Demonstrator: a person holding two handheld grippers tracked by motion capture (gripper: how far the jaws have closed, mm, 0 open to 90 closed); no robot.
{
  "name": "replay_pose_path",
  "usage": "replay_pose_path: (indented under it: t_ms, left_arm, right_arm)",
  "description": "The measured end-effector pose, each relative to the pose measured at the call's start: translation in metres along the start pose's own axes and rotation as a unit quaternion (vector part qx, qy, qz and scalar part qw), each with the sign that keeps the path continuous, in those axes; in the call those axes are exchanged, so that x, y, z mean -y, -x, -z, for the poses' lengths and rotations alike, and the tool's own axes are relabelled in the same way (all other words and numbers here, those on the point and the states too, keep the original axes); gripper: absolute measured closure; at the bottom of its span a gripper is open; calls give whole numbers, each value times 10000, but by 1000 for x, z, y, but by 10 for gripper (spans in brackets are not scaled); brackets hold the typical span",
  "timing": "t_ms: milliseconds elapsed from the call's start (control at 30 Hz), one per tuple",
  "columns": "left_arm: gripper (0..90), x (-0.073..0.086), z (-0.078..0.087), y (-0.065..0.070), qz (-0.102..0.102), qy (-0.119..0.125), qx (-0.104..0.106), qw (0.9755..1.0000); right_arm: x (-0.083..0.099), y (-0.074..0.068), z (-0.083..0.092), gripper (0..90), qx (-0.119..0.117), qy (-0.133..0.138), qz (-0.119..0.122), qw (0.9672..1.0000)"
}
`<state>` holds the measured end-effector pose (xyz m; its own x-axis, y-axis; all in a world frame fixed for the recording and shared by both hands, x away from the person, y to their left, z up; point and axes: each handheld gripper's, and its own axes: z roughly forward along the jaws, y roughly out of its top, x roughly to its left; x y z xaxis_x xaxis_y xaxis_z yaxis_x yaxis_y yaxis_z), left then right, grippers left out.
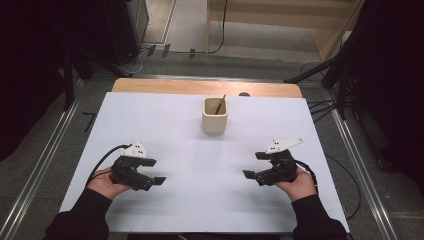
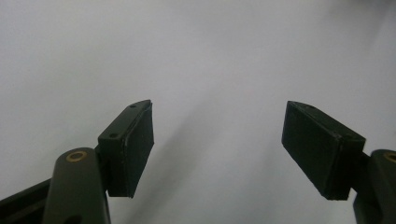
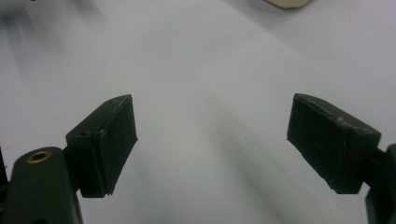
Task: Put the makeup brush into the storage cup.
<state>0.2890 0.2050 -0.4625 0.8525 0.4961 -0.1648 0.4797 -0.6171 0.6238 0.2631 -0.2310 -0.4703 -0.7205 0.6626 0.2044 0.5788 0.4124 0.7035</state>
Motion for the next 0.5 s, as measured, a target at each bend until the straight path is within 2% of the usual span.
replay_pose_path:
  t_ms: [267, 500]
  left_arm:
    - [257, 0, 1, -1, 13, 38, -28, 10000]
    - [258, 1, 1, -1, -1, 21, -29, 10000]
  right_arm:
    - [4, 1, 8, 169, -9, 187, -62, 9998]
    - [7, 3, 8, 172, -35, 164, -60, 9998]
